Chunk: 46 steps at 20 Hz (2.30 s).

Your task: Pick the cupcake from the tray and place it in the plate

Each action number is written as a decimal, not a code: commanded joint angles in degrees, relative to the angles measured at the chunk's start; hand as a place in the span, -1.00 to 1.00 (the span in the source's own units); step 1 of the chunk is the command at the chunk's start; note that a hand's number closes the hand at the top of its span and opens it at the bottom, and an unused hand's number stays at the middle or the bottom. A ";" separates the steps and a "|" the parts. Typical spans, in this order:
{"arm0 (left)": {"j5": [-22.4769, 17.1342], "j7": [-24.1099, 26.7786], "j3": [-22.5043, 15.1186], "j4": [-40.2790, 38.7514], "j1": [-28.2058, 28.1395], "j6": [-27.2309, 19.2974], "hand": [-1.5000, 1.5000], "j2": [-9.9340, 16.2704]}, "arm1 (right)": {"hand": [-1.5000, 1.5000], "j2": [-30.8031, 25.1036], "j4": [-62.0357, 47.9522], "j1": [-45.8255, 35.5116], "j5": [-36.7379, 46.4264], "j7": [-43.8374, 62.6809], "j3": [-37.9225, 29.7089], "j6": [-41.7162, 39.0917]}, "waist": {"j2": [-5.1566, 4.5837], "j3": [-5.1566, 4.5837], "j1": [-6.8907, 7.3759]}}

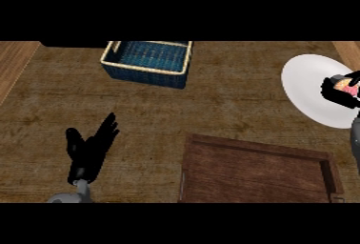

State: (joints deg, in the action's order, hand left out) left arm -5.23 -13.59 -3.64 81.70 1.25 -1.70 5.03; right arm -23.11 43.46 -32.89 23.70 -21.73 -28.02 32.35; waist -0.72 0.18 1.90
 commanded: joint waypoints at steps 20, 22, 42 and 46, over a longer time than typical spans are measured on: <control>0.81 0.64 -1.16 -0.03 0.87 0.61 0.00 -0.69 | -1.00 -11.25 -29.73 -10.29 -3.05 -11.67 -6.39 -16.09 | -1.45 0.55 2.74; 0.89 1.33 -1.56 -0.55 0.32 1.14 0.00 -0.78 | -1.00 -10.95 -29.51 -11.38 -6.26 -13.24 -9.43 -17.16 | -1.24 0.45 2.33; 2.98 4.46 -2.30 -1.63 -3.41 -1.51 0.00 -3.23 | -1.00 -24.41 -34.18 1.22 -11.29 -21.53 -12.89 -52.66 | -0.32 0.19 -0.01; 1.78 -0.34 -1.35 0.95 -1.08 -0.82 0.00 -1.72 | -1.00 -22.37 -33.63 6.12 -8.98 -27.01 -10.60 -49.97 | -0.16 0.20 -0.18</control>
State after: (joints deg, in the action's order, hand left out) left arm -3.86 -12.44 -4.69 82.72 -1.08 -1.67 4.02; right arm -45.98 9.53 -29.87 13.16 -45.43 -40.30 -17.35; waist -0.98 0.39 2.03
